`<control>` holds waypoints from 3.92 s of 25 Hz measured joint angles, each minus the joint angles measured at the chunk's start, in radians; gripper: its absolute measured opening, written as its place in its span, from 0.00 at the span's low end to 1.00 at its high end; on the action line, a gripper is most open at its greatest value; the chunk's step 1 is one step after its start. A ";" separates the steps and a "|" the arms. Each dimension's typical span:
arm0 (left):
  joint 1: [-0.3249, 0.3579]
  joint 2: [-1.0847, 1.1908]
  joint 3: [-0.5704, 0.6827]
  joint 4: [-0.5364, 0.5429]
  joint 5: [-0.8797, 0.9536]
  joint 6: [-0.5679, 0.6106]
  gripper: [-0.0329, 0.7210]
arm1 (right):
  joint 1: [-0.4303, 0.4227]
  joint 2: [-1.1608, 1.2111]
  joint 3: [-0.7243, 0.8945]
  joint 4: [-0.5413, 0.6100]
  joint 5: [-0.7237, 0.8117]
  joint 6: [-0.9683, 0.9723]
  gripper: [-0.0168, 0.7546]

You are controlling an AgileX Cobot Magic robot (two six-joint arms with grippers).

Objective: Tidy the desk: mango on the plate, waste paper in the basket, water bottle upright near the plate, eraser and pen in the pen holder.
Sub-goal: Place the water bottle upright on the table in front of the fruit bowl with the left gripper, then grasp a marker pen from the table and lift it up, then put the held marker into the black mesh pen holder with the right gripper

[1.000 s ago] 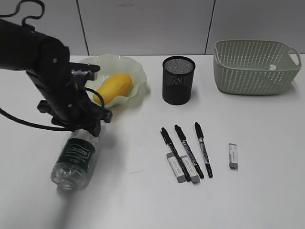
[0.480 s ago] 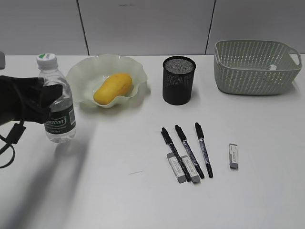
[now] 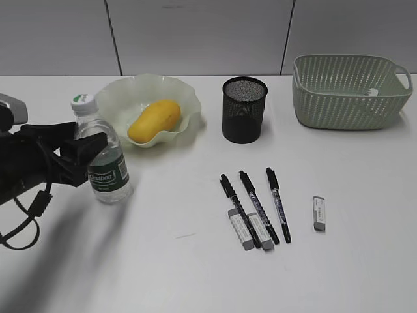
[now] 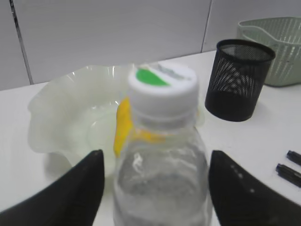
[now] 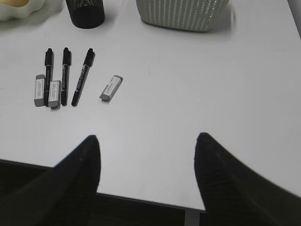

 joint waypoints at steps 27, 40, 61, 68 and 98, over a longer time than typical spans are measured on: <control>-0.051 -1.689 -0.214 -0.286 2.236 0.071 0.55 | 0.000 0.149 0.021 0.090 -0.102 -0.083 0.65; -0.053 -1.757 -0.179 -0.297 2.167 0.081 0.53 | 0.190 1.287 -0.197 0.257 -0.469 -0.194 0.64; -0.053 -1.757 -0.179 -0.297 2.166 0.081 0.51 | 0.387 2.159 -0.821 -0.021 -0.388 0.288 0.36; -0.053 -1.757 -0.179 -0.297 2.166 0.081 0.50 | 0.389 2.102 -0.787 -0.025 -0.438 0.288 0.20; -0.053 -1.757 -0.179 -0.297 2.166 0.081 0.36 | 0.369 2.067 -0.543 -0.075 -1.923 0.102 0.72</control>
